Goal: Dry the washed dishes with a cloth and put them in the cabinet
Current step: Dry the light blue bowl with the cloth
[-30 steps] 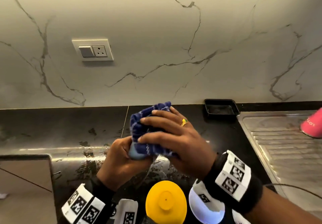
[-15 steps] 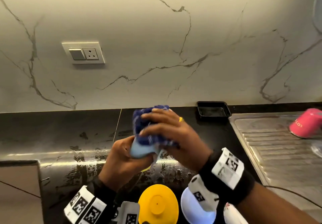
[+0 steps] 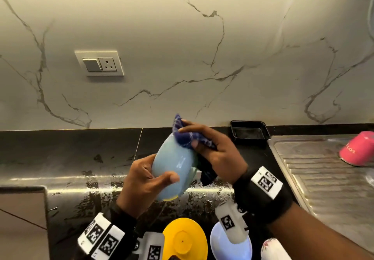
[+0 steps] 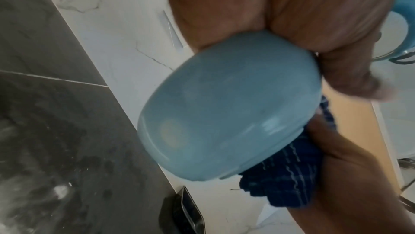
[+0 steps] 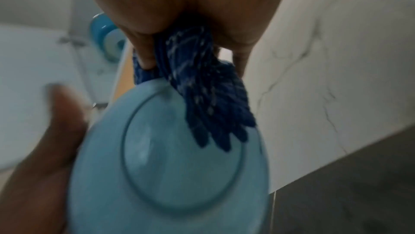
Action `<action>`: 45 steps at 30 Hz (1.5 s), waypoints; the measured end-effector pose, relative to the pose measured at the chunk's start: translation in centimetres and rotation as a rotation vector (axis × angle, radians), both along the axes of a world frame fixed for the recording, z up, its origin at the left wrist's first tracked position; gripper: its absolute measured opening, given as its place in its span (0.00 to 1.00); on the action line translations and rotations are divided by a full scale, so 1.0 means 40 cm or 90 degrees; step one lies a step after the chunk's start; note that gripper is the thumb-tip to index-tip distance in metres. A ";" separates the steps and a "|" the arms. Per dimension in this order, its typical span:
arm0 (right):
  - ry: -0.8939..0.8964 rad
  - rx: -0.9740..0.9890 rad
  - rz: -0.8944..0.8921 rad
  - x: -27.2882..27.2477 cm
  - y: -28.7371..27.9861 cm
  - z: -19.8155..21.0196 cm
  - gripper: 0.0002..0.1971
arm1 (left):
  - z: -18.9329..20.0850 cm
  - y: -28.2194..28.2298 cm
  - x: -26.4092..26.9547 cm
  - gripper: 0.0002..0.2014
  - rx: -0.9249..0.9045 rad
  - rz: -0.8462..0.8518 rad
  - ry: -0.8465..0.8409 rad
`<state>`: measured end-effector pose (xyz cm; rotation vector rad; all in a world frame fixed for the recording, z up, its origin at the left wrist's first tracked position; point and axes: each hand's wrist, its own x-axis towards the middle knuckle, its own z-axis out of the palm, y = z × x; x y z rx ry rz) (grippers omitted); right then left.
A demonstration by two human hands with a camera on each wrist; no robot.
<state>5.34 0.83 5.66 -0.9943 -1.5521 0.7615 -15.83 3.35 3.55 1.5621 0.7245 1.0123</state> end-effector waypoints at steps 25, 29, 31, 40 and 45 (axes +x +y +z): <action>-0.611 0.298 0.011 -0.095 -0.052 -0.049 0.15 | 0.068 0.013 -0.012 0.43 -0.368 -0.046 -0.432; -0.599 0.306 0.042 -0.074 -0.038 -0.043 0.15 | 0.052 -0.012 0.012 0.35 -0.439 -0.021 -0.390; -0.515 0.255 0.023 -0.081 -0.013 -0.020 0.19 | 0.039 -0.024 0.022 0.32 -0.416 0.008 -0.375; -0.155 -0.070 -0.034 -0.019 0.068 0.023 0.16 | 0.015 -0.039 0.018 0.19 -0.309 0.029 -0.270; -0.432 0.163 0.025 -0.074 0.022 0.021 0.20 | -0.008 -0.026 0.004 0.38 -0.260 -0.021 -0.303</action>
